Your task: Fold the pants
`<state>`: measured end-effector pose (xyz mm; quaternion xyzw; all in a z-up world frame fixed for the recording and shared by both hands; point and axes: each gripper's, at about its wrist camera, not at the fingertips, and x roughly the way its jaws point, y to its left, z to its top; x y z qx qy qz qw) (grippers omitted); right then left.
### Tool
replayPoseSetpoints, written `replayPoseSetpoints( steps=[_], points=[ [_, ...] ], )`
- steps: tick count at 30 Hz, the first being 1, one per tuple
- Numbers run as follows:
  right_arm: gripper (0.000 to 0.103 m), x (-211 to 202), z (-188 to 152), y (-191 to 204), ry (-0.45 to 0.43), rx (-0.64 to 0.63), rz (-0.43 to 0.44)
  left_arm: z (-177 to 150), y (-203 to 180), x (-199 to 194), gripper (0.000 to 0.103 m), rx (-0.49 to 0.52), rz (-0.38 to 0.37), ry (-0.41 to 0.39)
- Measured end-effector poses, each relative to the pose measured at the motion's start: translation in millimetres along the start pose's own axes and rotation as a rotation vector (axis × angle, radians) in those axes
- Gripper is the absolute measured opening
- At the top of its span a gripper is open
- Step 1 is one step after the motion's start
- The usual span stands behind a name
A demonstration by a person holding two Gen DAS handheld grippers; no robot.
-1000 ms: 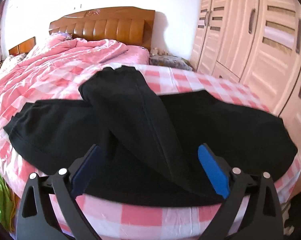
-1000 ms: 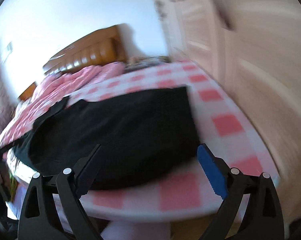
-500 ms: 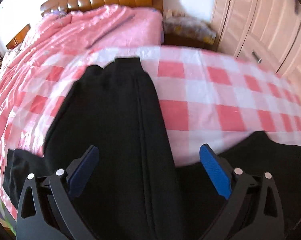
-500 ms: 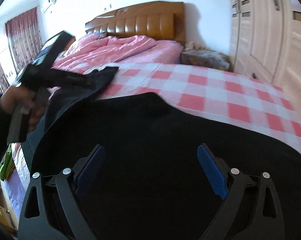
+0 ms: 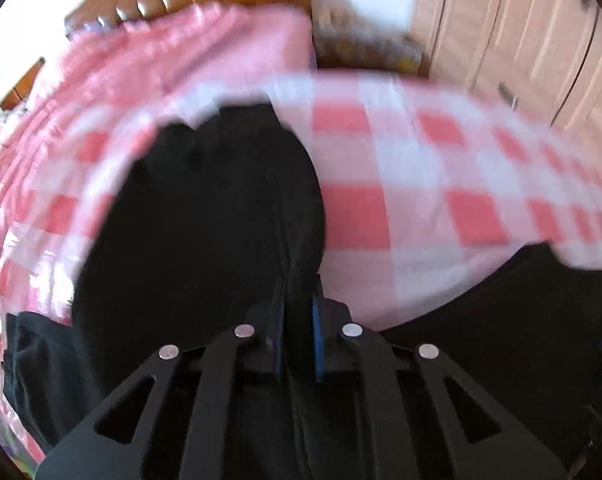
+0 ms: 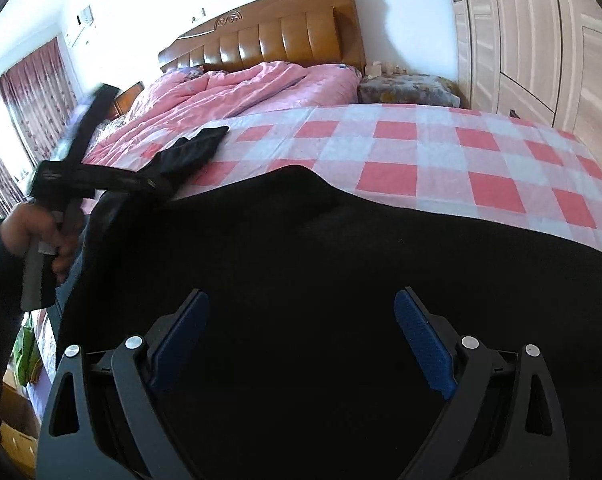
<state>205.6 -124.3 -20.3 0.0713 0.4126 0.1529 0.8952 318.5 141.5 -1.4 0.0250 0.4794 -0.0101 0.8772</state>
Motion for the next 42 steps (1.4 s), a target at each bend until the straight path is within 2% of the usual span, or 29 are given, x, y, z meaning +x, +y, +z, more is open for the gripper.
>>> replayPoseSetpoints(
  steps=[3, 6, 7, 10, 12, 14, 15, 16, 17, 18, 20, 21, 22, 24, 27, 29, 30, 32, 36, 38, 39, 41, 42],
  points=[
    [0.091, 1.0, -0.2, -0.9, 0.007, 0.003, -0.002, -17.7, 26.6, -48.4, 0.01, -0.084, -0.021, -0.152],
    [0.091, 2.7, 0.3, -2.4, 0.011, 0.006, -0.007, -51.2, 69.6, -96.1, 0.01, -0.223, -0.06, -0.262],
    [0.091, 2.6, 0.3, -2.2, 0.009, 0.005, -0.01, -73.2, 91.3, -112.5, 0.01, -0.283, -0.072, -0.294],
    [0.091, 2.4, 0.0, -2.7, 0.008, 0.007, -0.013, -125.1, 129.4, -132.1, 0.009, -0.38, -0.067, -0.32],
    [0.091, 2.8, 0.0, -2.9, 0.008, 0.008, -0.013, -158.2, 151.6, -131.6, 0.009, -0.433, -0.053, -0.301],
    [0.091, 3.0, -0.1, -2.7, 0.009, 0.007, -0.019, -192.7, 174.5, -115.9, 0.01, -0.491, -0.07, -0.241],
    [0.091, 3.6, 0.0, -2.5, 0.011, 0.006, -0.022, -205.6, 183.0, -106.1, 0.017, -0.514, -0.073, -0.209],
    [0.091, 4.0, -0.3, -2.3, 0.013, 0.005, -0.025, -212.9, 189.5, -101.8, 0.038, -0.526, -0.078, -0.204],
    [0.091, 4.5, -0.1, -2.3, 0.015, 0.005, -0.029, -219.6, 194.7, -98.7, 0.048, -0.534, -0.069, -0.205],
    [0.091, 5.0, 0.0, -2.6, 0.017, 0.005, -0.034, -222.9, 198.1, -98.3, 0.06, -0.537, -0.062, -0.216],
    [0.091, 5.2, -0.6, -3.1, 0.02, 0.008, -0.04, -225.6, 200.0, -104.9, 0.075, -0.531, -0.084, -0.247],
    [0.091, 5.0, -1.1, -2.8, 0.02, 0.01, -0.042, -223.0, 198.0, -111.7, 0.085, -0.515, -0.057, -0.26],
    [0.091, 5.5, -1.0, -3.0, 0.023, 0.011, -0.045, -222.0, 193.6, -116.9, 0.086, -0.492, -0.023, -0.271],
    [0.091, 6.4, -1.0, -3.0, 0.027, 0.011, -0.048, -213.4, 169.5, -132.9, 0.086, -0.376, 0.072, -0.295],
    [0.091, 6.9, -0.7, -2.3, 0.028, 0.008, -0.049, -197.3, 113.3, -150.5, 0.097, -0.085, 0.182, -0.35],
    [0.091, 6.5, -1.0, -2.1, 0.026, 0.006, -0.049, -182.5, 70.8, -141.1, 0.097, 0.143, 0.239, -0.323],
    [0.091, 6.3, -0.9, -2.2, 0.024, 0.006, -0.047, -177.0, 55.4, -131.5, 0.097, 0.228, 0.242, -0.293],
    [0.091, 5.3, -1.2, -2.6, 0.021, 0.007, -0.041, -164.2, 30.6, -108.3, 0.097, 0.354, 0.18, -0.237],
    [0.091, 3.5, -1.8, -4.9, 0.012, 0.019, -0.03, -133.8, 7.2, -72.2, 0.097, 0.414, 0.054, -0.156],
    [0.091, 3.6, -1.4, -6.1, 0.012, 0.025, -0.025, -119.8, 5.3, -52.8, 0.088, 0.41, 0.06, -0.113],
    [0.091, 3.5, -1.3, -6.8, 0.012, 0.027, -0.022, -114.3, 9.6, -45.4, 0.086, 0.392, 0.038, -0.093],
    [0.091, 2.9, -1.2, -7.8, 0.011, 0.032, -0.013, -111.7, 20.0, -47.7, 0.059, 0.335, -0.033, -0.102],
    [0.091, 2.6, -1.5, -8.1, 0.01, 0.033, -0.009, -110.4, 27.2, -50.8, 0.031, 0.287, -0.058, -0.115]
  ],
)
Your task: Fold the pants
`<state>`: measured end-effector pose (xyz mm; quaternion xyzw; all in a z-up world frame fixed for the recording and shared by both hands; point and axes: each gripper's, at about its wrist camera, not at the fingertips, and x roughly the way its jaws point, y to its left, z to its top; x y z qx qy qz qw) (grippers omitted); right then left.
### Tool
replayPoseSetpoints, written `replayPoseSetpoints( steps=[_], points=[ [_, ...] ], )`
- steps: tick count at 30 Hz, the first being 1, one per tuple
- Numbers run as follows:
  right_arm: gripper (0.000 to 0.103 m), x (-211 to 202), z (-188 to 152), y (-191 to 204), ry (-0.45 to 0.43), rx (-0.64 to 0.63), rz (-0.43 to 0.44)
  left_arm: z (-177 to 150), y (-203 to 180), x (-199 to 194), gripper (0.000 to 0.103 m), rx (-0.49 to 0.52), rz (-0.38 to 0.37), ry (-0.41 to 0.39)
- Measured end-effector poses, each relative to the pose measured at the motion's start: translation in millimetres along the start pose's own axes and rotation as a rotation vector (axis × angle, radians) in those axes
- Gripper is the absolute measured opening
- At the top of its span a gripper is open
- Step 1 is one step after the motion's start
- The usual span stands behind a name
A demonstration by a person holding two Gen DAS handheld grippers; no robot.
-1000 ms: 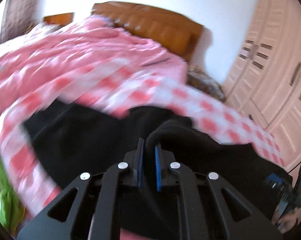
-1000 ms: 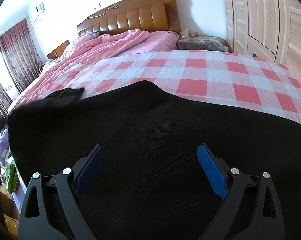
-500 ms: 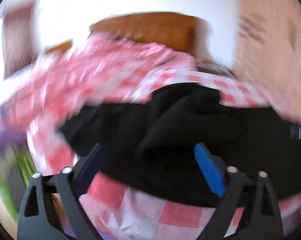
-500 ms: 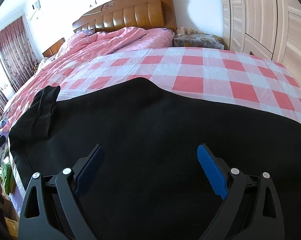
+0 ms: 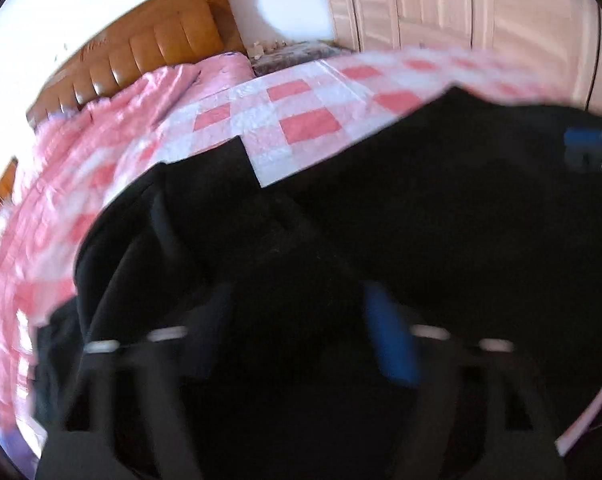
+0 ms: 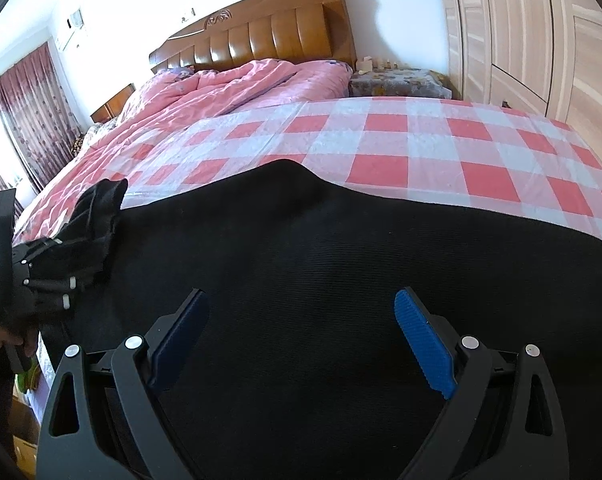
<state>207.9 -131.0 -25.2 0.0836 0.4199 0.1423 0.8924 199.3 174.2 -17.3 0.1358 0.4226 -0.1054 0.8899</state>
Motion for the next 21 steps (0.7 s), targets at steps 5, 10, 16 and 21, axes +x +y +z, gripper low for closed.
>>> replayPoseSetpoints(
  steps=[5, 10, 16, 21],
  points=[
    [0.091, 0.3, 0.4, -1.6, 0.002, 0.006, 0.003, -11.5, 63.6, -43.5, 0.009, -0.302, -0.082, -0.176],
    [0.091, 3.8, 1.1, -1.7, 0.008, 0.006, -0.004, -58.9, 167.1, -106.7, 0.009, -0.666, -0.133, -0.384],
    [0.091, 4.3, 0.7, -2.0, 0.013, 0.006, -0.013, -127.2, 278.3, -118.4, 0.009, -0.999, -0.093, -0.421],
    [0.091, 6.1, 0.5, -1.6, 0.025, 0.004, -0.023, -183.7, 329.0, -103.5, 0.009, -1.159, -0.011, -0.346]
  ],
)
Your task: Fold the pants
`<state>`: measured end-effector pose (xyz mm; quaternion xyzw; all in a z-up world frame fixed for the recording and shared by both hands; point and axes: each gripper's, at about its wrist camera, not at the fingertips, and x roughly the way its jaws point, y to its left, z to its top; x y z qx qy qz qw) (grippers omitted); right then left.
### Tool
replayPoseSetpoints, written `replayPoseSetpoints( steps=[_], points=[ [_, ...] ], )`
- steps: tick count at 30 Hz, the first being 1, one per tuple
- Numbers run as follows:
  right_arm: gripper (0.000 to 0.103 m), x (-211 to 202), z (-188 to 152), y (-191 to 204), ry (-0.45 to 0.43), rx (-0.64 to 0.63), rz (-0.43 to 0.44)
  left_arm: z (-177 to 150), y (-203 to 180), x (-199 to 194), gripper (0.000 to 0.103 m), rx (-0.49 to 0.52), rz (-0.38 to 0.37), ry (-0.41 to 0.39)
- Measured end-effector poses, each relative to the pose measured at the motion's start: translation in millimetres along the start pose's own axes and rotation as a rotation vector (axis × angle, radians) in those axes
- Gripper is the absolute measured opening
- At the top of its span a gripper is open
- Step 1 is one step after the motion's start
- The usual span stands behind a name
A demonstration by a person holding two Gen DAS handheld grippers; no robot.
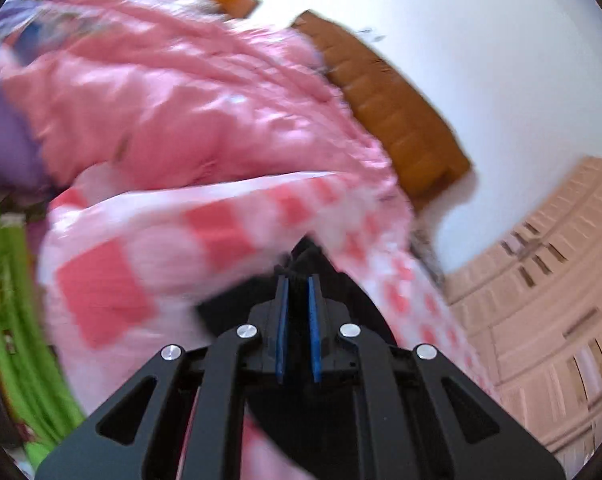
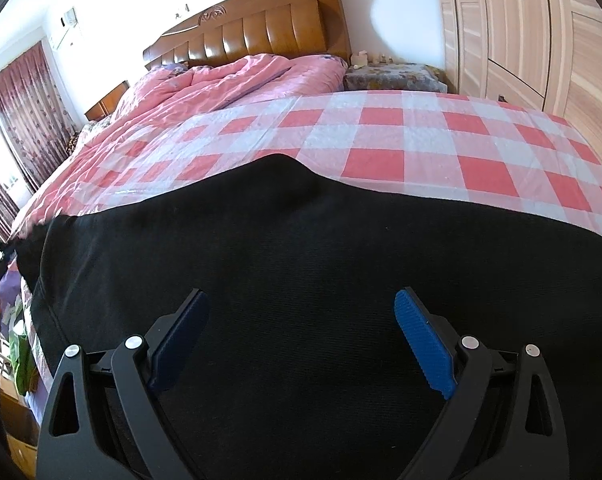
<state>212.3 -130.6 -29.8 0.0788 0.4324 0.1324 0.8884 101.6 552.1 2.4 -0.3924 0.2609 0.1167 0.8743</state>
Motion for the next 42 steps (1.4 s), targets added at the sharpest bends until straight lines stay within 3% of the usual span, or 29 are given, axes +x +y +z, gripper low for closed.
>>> replayPoseSetpoints(
  steps=[3, 6, 8, 9, 10, 12, 15, 18, 23, 27, 30, 32, 38, 42],
  points=[
    [0.091, 1.3, -0.1, 0.6, 0.009, -0.003, -0.006, -4.2, 28.0, 10.9, 0.009, -0.012, 0.091, 0.029],
    [0.091, 1.7, -0.1, 0.3, 0.014, -0.003, -0.015, -10.4, 32.4, 1.2, 0.009, -0.016, 0.104, -0.004],
    [0.091, 1.7, -0.1, 1.7, 0.017, -0.007, -0.031, -16.7, 20.2, -15.0, 0.015, 0.034, 0.167, -0.049],
    [0.091, 1.3, 0.1, 4.1, 0.018, -0.015, -0.047, -22.3, 4.5, -24.4, 0.034, 0.096, 0.23, -0.079],
    [0.091, -0.6, 1.1, 11.5, 0.014, -0.048, -0.081, -25.2, -5.1, -26.1, 0.059, 0.142, 0.242, -0.09],
    [0.091, -5.9, 6.0, 37.6, -0.01, -0.141, -0.09, -38.0, -40.0, -36.2, 0.077, 0.285, 0.219, -0.101],
    [0.091, -4.7, 24.1, 92.8, -0.028, -0.262, -0.011, -58.8, -83.0, -28.2, 0.084, 0.463, 0.18, -0.04],
    [0.092, 15.3, 43.2, 167.2, -0.018, -0.411, 0.07, -78.0, -108.5, -3.2, 0.086, 0.568, 0.213, 0.02],
    [0.092, 84.5, 50.9, 282.0, 0.124, -0.609, 0.211, -95.6, -113.9, 22.2, 0.086, 0.555, 0.277, 0.056],
    [0.092, 123.3, 40.2, 341.9, 0.186, -0.724, 0.274, -98.9, -107.8, 39.1, 0.086, 0.616, 0.348, 0.081],
    [0.094, 149.8, 25.1, 361.9, 0.284, -0.803, 0.258, -106.1, -103.3, 47.7, 0.087, 0.7, 0.389, 0.109],
    [0.095, 151.0, 28.5, 355.2, 0.292, -0.776, 0.301, -107.3, -98.5, 50.5, 0.087, 0.722, 0.395, 0.124],
    [0.095, 144.4, 33.2, 330.3, 0.317, -0.809, 0.338, -106.1, -81.3, 48.6, 0.09, 0.726, 0.322, 0.133],
    [0.095, 145.9, 33.8, 330.4, 0.316, -0.81, 0.338, -105.6, -84.7, 53.7, 0.092, 0.73, 0.352, 0.149]
  ],
)
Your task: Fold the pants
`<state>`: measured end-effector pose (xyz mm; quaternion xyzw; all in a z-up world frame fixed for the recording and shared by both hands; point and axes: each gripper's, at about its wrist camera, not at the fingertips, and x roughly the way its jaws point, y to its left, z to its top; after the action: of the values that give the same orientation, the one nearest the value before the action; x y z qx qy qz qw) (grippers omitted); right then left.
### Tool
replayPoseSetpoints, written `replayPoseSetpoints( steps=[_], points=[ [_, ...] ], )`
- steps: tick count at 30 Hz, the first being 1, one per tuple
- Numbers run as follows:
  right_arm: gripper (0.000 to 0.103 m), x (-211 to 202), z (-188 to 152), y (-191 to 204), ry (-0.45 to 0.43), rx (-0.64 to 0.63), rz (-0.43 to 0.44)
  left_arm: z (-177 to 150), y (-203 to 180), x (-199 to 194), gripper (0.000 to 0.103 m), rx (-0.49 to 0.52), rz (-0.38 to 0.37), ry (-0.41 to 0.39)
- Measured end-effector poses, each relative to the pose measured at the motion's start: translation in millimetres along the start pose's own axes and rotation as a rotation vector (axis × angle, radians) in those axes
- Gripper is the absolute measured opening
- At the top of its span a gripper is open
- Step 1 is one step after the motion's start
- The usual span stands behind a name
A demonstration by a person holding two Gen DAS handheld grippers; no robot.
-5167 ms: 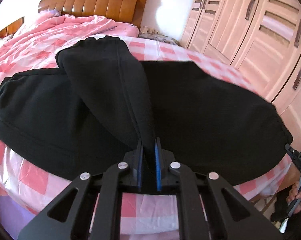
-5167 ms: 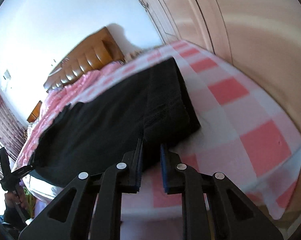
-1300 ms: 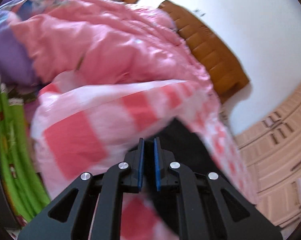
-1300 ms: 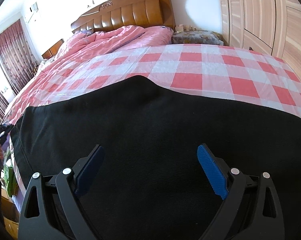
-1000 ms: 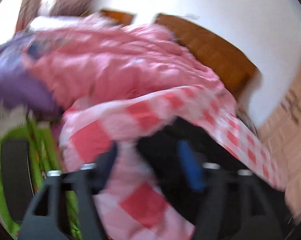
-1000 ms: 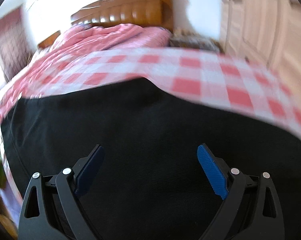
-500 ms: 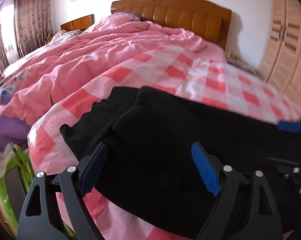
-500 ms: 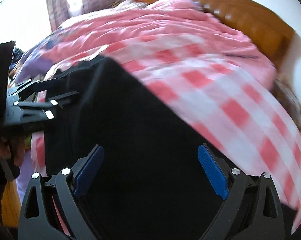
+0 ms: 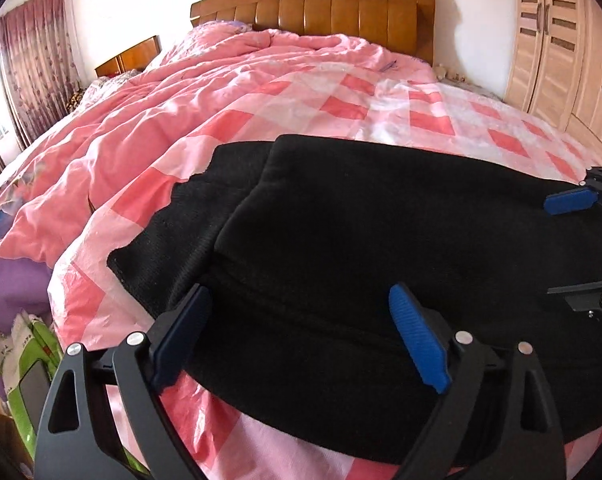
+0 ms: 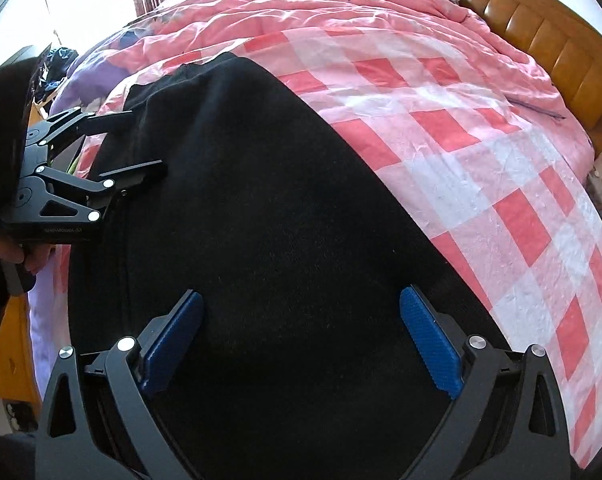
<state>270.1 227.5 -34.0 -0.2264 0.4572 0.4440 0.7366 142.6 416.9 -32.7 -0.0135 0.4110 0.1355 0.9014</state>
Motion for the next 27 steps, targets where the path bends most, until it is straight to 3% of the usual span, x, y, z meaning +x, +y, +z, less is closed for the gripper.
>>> replayPoseSetpoints(
  steps=[8, 12, 14, 16, 18, 20, 22, 25, 26, 27],
  points=[
    [0.095, -6.3, -16.6, -15.4, -0.036, -0.035, 0.052, 2.4, 3.1, 6.9, 0.095, -0.001, -0.003, 0.023],
    [0.095, -21.7, -21.5, -10.1, -0.007, -0.038, -0.007, 13.8, -13.5, -12.1, 0.093, -0.021, 0.057, 0.017],
    [0.096, -45.9, -33.9, -12.3, -0.055, -0.04, -0.037, 19.7, -25.6, -31.7, 0.093, -0.009, -0.02, -0.047],
    [0.096, -64.0, -50.4, -25.2, -0.087, 0.003, -0.041, 25.4, -38.8, -38.8, 0.1, 0.001, -0.124, -0.059],
    [0.096, -62.6, -67.4, -44.2, -0.049, 0.058, -0.089, 32.0, -56.4, -29.0, 0.101, 0.03, -0.181, -0.02],
    [0.098, -51.7, -83.0, -62.1, 0.021, 0.088, -0.155, 36.3, -74.5, -2.6, 0.101, 0.058, -0.188, 0.057],
    [0.097, -58.4, -97.5, -77.7, 0.011, 0.126, -0.084, 36.5, -81.3, 21.5, 0.102, 0.06, -0.172, 0.139],
    [0.097, -71.5, -118.4, -92.8, 0.02, 0.125, -0.087, 40.3, -75.1, 30.6, 0.102, 0.03, -0.195, 0.142],
    [0.097, -76.4, -122.5, -95.6, 0.022, 0.139, -0.097, 40.6, -73.3, 31.6, 0.102, 0.012, -0.186, 0.152],
    [0.098, -87.7, -129.4, -98.7, 0.029, 0.157, -0.15, 43.5, -76.3, 26.8, 0.101, 0.002, -0.121, 0.163]
  ],
)
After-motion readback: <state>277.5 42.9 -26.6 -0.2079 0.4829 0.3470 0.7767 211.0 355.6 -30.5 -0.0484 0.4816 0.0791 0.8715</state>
